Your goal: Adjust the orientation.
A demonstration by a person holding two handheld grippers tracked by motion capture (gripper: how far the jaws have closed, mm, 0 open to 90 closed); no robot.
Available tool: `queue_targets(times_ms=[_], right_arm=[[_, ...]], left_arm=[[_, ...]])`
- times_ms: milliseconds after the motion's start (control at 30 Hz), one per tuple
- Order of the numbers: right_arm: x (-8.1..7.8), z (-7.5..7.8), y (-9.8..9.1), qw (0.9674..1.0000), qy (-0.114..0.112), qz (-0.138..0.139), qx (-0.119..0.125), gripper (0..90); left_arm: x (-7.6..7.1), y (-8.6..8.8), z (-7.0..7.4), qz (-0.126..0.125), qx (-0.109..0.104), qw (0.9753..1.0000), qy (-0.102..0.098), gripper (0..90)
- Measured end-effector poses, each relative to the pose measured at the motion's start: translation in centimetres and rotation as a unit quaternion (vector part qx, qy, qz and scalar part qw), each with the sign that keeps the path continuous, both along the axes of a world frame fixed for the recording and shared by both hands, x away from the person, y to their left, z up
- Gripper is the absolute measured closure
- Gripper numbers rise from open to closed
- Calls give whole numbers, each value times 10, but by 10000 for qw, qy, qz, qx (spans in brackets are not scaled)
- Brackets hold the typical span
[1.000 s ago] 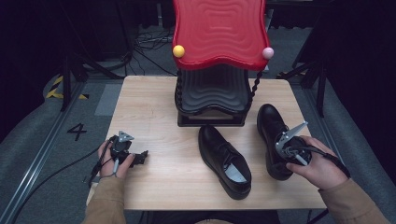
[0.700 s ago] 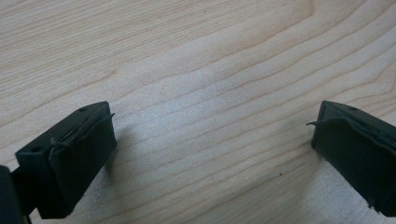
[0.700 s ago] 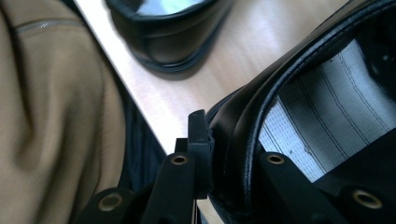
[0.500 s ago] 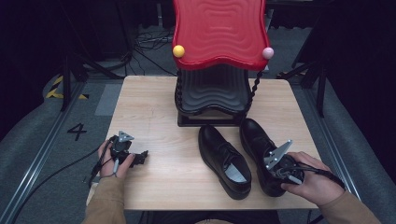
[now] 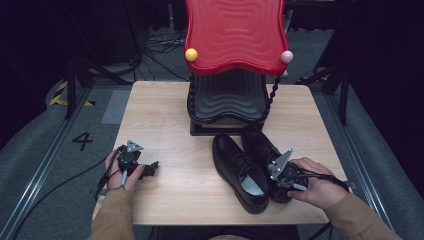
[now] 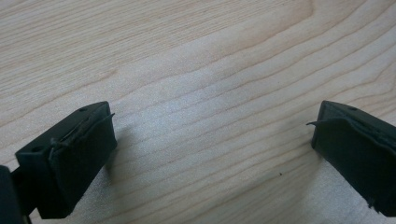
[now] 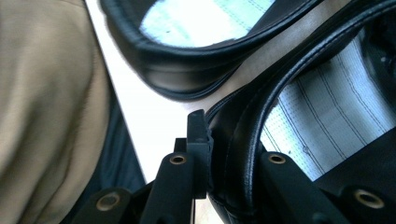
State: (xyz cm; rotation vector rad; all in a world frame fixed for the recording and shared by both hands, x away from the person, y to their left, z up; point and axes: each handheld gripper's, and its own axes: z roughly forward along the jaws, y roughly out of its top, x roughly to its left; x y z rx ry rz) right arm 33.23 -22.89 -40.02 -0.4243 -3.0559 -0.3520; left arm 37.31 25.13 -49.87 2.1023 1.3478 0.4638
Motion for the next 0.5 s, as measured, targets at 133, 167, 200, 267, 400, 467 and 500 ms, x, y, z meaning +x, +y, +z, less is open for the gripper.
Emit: queue_targets(times_ms=[133, 167, 200, 267, 400, 467, 500], right_arm=[[4, -11, 6, 9999, 33, 85, 56, 807], [4, -11, 8, 9999, 50, 94, 33, 807], [3, -10, 9, 9999, 22, 102, -3, 806], [2, -10, 11, 9998, -38, 163, -61, 805], [-1, -10, 15, 9997, 117, 190, 111, 793], [-3, -10, 18, 9995, 138, 207, 175, 787], [-4, -10, 20, 9996, 129, 206, 138, 786]], left_arm=[[0, 0, 0, 2, -4, 10000, -5, 2], [0, 0, 0, 1, -4, 10000, -5, 2], [0, 0, 0, 2, -5, 10000, -5, 2], [0, 0, 0, 3, -3, 10000, -7, 2], [0, 0, 0, 2, -5, 10000, -4, 2], [0, 0, 0, 0, -2, 10000, -5, 2], [0, 0, 0, 0, -3, 10000, -4, 2]])
